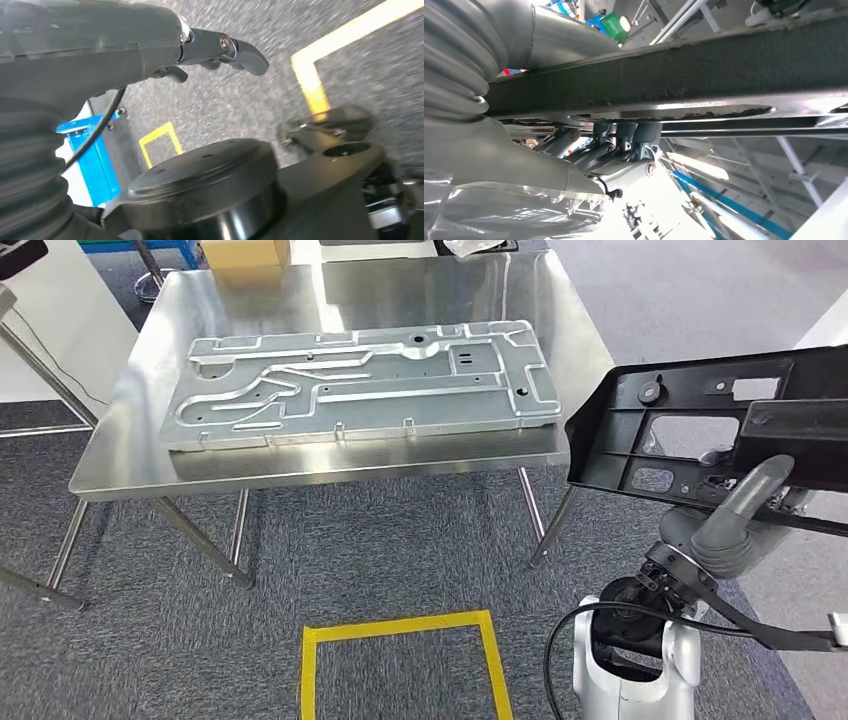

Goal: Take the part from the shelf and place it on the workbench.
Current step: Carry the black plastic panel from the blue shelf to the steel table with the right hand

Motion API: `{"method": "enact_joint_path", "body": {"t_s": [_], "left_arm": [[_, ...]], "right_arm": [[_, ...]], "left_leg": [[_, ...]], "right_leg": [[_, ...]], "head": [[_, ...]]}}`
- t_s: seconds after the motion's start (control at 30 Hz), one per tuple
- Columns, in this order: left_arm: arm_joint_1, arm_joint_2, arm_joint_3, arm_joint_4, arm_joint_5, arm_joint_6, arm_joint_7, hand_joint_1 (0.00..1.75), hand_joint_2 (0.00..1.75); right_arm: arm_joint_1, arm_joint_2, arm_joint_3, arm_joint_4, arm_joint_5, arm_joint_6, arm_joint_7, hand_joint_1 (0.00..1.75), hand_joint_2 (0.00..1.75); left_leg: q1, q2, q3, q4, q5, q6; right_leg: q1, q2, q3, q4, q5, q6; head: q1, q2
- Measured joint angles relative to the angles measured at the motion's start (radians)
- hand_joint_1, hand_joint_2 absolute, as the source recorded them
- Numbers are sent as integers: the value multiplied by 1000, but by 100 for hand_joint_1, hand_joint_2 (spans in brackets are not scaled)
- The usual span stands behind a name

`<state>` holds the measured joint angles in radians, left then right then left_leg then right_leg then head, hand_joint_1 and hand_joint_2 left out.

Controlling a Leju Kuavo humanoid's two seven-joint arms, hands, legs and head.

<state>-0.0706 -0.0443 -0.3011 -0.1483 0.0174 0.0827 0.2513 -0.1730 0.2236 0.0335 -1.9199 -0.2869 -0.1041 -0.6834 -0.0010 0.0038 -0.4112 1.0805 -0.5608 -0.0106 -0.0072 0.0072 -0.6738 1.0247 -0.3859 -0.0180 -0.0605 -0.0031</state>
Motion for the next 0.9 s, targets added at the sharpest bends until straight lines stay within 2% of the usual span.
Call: {"method": "enact_joint_path", "body": {"t_s": [0.03,0.07,0.1,0.13,0.17,0.2,0.23,0.27,0.3,0.33,0.37,0.4,0.47,0.67,0.77,0.9], "left_arm": [[-2,0,0,0,1,-1,-1,0,175],[-4,0,1,0,2,-1,-2,0,175],[-6,0,2,0,5,-2,-3,0,175],[-8,0,3,0,8,-2,-6,0,175],[-10,0,4,0,11,-2,-8,0,175],[-11,1,5,0,13,-2,-11,0,175],[-11,1,7,0,15,-2,-13,0,175],[-9,1,8,0,17,-1,-14,0,175],[-8,2,9,1,19,1,-15,0,175],[-7,2,11,2,23,3,-16,0,175],[-7,2,12,2,26,5,-18,0,175],[-9,2,13,2,30,7,-19,0,175],[-10,0,13,1,33,9,-21,0,175],[-9,-8,15,1,36,-1,-16,0,175],[-10,-9,17,1,36,-9,-5,0,175],[-10,-9,21,1,37,-18,8,0,175]], "right_arm": [[1,0,0,-1,0,0,0,175,175],[1,0,0,-1,1,0,0,175,175],[1,0,0,-1,2,1,0,175,175],[1,0,0,-1,4,1,1,175,175],[0,0,0,-1,6,1,1,175,175],[0,0,0,-1,9,2,2,175,175],[0,0,0,-1,12,2,3,175,175],[0,0,0,0,14,4,4,175,175],[0,0,0,2,16,6,6,175,175],[-2,0,0,5,17,9,9,175,175],[-4,0,-1,8,19,12,13,175,175],[-7,-1,0,11,23,17,18,175,175],[-16,-1,1,15,35,22,29,175,175],[-61,-19,17,56,124,19,93,175,175],[-90,-36,24,91,159,11,122,175,175],[-121,-59,29,133,190,-10,136,175,175]], "left_leg": [[2,-1,-43,67,2,-3],[3,-1,-91,131,-15,-6],[3,-1,-134,173,-55,-8],[3,-1,-168,191,-106,-9],[3,-1,-191,185,-148,-9],[3,-1,-205,158,-164,-6],[3,-1,-213,114,-140,-2],[2,-1,-218,59,-64,5],[-1,-3,-224,11,24,10],[-4,-5,-228,-24,100,14],[-7,-7,-232,-43,152,17],[-10,-9,-233,-47,165,17],[-11,-11,-229,-52,167,16],[-10,-20,-219,-57,151,24],[-11,-20,-217,-57,148,28],[-11,-21,-213,-57,147,31]], "right_leg": [[-1,0,20,-6,-11,-4],[-1,0,39,-11,-24,-7],[-1,0,57,-13,-37,-8],[-1,1,77,-14,-51,-8],[-1,3,99,-15,-67,-8],[0,5,122,-15,-84,-7],[0,7,146,-15,-101,-6],[1,9,164,-16,-117,-5],[2,11,177,-12,-130,-2],[3,13,184,-9,-141,3],[3,15,185,-8,-149,9],[3,17,186,-5,-153,14],[2,17,186,-10,-155,17],[2,10,206,-27,-158,18],[2,9,218,-46,-168,22],[2,7,223,-49,-168,25]], "head": [[0,0],[0,0],[0,0],[0,0],[0,0],[0,0],[0,0],[0,0],[0,0],[1,0],[1,0],[1,0],[1,0],[1,0],[1,0],[1,0]]}}
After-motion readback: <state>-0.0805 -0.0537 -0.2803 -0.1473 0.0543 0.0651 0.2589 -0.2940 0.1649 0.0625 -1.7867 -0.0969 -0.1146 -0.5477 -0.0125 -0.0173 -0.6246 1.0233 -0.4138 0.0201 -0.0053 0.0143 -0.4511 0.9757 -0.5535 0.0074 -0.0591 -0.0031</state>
